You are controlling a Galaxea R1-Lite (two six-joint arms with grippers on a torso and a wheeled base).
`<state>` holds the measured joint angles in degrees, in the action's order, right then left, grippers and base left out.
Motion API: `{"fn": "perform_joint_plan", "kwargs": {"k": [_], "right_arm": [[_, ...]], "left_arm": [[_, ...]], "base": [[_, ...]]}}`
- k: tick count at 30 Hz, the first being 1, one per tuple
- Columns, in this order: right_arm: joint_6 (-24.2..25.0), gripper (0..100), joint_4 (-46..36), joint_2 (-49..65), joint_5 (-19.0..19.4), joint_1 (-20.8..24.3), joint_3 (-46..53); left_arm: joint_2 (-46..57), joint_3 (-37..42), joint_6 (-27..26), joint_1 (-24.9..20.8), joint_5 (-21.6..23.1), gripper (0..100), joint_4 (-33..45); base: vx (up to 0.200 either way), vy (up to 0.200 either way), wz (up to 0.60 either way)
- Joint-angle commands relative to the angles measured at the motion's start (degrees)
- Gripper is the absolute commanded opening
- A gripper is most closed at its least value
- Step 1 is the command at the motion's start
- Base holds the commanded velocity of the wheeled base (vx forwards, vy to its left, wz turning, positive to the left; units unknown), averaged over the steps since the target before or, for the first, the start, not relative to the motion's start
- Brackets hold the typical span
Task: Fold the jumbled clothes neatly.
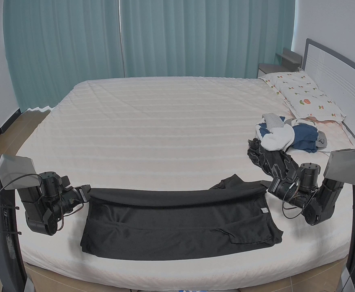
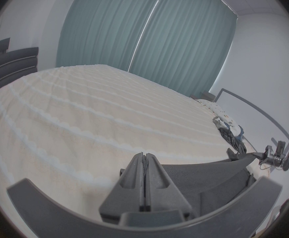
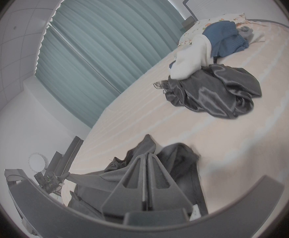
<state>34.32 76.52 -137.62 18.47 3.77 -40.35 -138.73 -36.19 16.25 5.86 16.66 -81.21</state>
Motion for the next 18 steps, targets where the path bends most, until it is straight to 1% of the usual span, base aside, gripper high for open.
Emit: {"fn": "perform_joint_plan", "kwargs": {"k": [1,5,9,12,18], "right_arm": [[-1.8,0,0.3,-0.37,0.87,-0.08,4.32],[-3.82,0,0.82,-0.9,1.83,0.01,7.04],[-4.35,0,4.34,-3.53,1.92,0.1,9.24],[-4.52,0,6.45,-5.55,1.92,0.1,10.12],[-4.52,0,10.14,-7.66,2.01,0.19,12.14]], "left_arm": [[-1.02,4.38,-2.63,-0.06,0.12,0,-2.37],[-2.86,7.37,-4.91,-0.06,0.12,0,-5.01],[-5.5,10.79,-6.49,-0.41,0.12,0,-8.79],[-6.03,12.11,-7.9,-0.5,0.21,0,-8.79],[-6.91,12.81,-8.25,-1.12,0.03,0,-8.79]], "base": [[0.0,0.0,0.0],[0.0,0.0,0.0],[0.0,0.0,0.0],[0.0,0.0,0.0],[0.0,0.0,0.0]]}}
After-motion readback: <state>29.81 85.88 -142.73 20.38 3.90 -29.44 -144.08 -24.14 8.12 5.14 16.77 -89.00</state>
